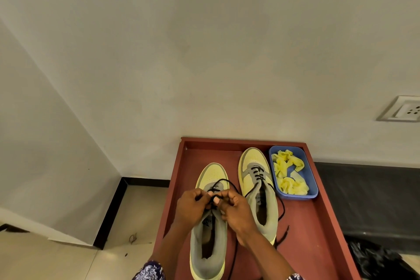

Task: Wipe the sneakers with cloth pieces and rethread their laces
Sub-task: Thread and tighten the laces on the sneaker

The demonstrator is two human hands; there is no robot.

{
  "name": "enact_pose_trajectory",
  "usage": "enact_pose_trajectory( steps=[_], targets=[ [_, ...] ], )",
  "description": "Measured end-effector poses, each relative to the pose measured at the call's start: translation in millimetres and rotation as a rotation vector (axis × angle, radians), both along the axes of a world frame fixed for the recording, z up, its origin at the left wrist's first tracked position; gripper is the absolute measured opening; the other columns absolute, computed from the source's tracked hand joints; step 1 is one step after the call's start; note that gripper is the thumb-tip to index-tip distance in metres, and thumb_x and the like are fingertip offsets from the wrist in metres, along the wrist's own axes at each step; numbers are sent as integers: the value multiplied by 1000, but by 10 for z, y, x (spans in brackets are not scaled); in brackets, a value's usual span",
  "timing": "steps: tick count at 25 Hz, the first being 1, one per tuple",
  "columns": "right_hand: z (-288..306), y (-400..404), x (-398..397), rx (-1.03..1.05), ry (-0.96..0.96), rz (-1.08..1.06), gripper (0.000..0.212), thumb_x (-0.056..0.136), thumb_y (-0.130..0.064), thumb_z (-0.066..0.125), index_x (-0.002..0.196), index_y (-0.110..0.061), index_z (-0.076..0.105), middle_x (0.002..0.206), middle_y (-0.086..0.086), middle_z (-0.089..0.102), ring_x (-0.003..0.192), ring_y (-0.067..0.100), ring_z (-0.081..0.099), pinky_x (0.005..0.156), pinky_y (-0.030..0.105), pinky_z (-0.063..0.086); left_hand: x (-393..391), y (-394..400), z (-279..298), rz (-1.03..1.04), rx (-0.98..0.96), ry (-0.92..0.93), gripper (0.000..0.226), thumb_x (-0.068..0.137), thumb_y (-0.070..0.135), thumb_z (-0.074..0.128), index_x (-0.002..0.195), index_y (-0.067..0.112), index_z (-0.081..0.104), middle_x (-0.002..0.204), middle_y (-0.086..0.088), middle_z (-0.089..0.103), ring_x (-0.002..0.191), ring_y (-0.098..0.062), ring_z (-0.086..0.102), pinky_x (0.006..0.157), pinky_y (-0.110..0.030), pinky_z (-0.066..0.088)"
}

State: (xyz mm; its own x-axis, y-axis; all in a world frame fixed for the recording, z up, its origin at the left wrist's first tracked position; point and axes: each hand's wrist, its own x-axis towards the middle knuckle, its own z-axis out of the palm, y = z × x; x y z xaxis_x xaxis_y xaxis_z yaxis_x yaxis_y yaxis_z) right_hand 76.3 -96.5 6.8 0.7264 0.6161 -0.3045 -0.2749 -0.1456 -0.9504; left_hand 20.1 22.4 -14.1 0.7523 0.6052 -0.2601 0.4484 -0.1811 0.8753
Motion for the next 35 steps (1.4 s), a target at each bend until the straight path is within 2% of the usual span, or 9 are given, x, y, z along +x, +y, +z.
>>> enact_pose_trajectory(
  steps=[3, 6, 10, 16, 19, 22, 25, 30, 35],
  targets=[
    [-44, 48, 43, -40, -3, -25, 14, 90, -5, 56, 84, -15, 64, 75, -2, 67, 69, 7, 62, 63, 18, 49, -60, 33, 3, -106, -35, 5, 20, 87, 22, 58, 75, 11, 70, 70, -9, 67, 63, -16, 60, 66, -30, 49],
    [-107, 75, 72, -86, -18, -29, 12, 90, -9, 57, 85, -18, 63, 79, -2, 64, 73, 10, 56, 65, 23, 48, -107, 36, -20, -194, -10, -32, 19, 77, 28, 61, 78, 10, 68, 74, -19, 65, 63, -18, 57, 65, -35, 49],
    [-165, 81, 104, -105, -37, -29, 9, 89, -11, 58, 88, -18, 63, 84, -3, 64, 80, 10, 59, 73, 24, 48, -78, 6, -11, -232, -7, -49, 20, 89, 12, 55, 81, -5, 61, 67, -15, 52, 63, -18, 47, 64, -34, 43],
    [-194, 122, 116, -163, -118, -23, 7, 90, -14, 57, 90, -20, 62, 80, -4, 64, 73, 6, 58, 68, 21, 46, -42, -13, 9, -251, 29, 30, 19, 95, 10, 46, 90, -2, 59, 94, -4, 45, 83, -7, 44, 68, -5, 39],
    [-217, 150, 115, -199, -179, -4, 9, 92, -15, 54, 97, -15, 62, 92, 1, 67, 81, 8, 60, 73, 19, 48, -48, -7, 17, -268, -3, 31, 18, 95, 10, 44, 87, 9, 60, 93, -1, 46, 93, -12, 46, 81, -15, 42],
    [-218, 160, 115, -233, -230, 5, 9, 93, -15, 52, 99, -15, 59, 96, 1, 65, 84, 5, 59, 71, 12, 46, -45, -17, 8, -275, 42, 33, 18, 95, 13, 46, 89, 7, 62, 89, 3, 47, 97, -17, 47, 88, -29, 43],
    [-205, 165, 113, -274, -300, -3, 12, 93, -15, 51, 102, -13, 59, 96, 1, 64, 87, 10, 59, 71, 11, 44, -60, 9, -51, -247, 120, 39, 16, 91, 18, 54, 88, 5, 62, 92, -1, 51, 93, -18, 51, 83, -28, 44],
    [-152, 188, 104, -290, -296, -6, 12, 94, -11, 49, 102, -8, 58, 86, 1, 59, 67, 3, 55, 54, 6, 44, -99, -63, -86, -186, 176, -1, 11, 82, 13, 66, 83, 20, 57, 96, 0, 52, 87, -11, 53, 69, -11, 43],
    [-200, 185, 112, -327, -255, -19, 8, 94, -16, 50, 96, -14, 57, 100, 5, 64, 91, 17, 60, 81, 28, 50, -111, -71, -48, -89, 46, -80, 40, 71, 7, 76, 89, 25, 46, 97, -2, 54, 79, -8, 55, 64, -16, 51]
  ],
)
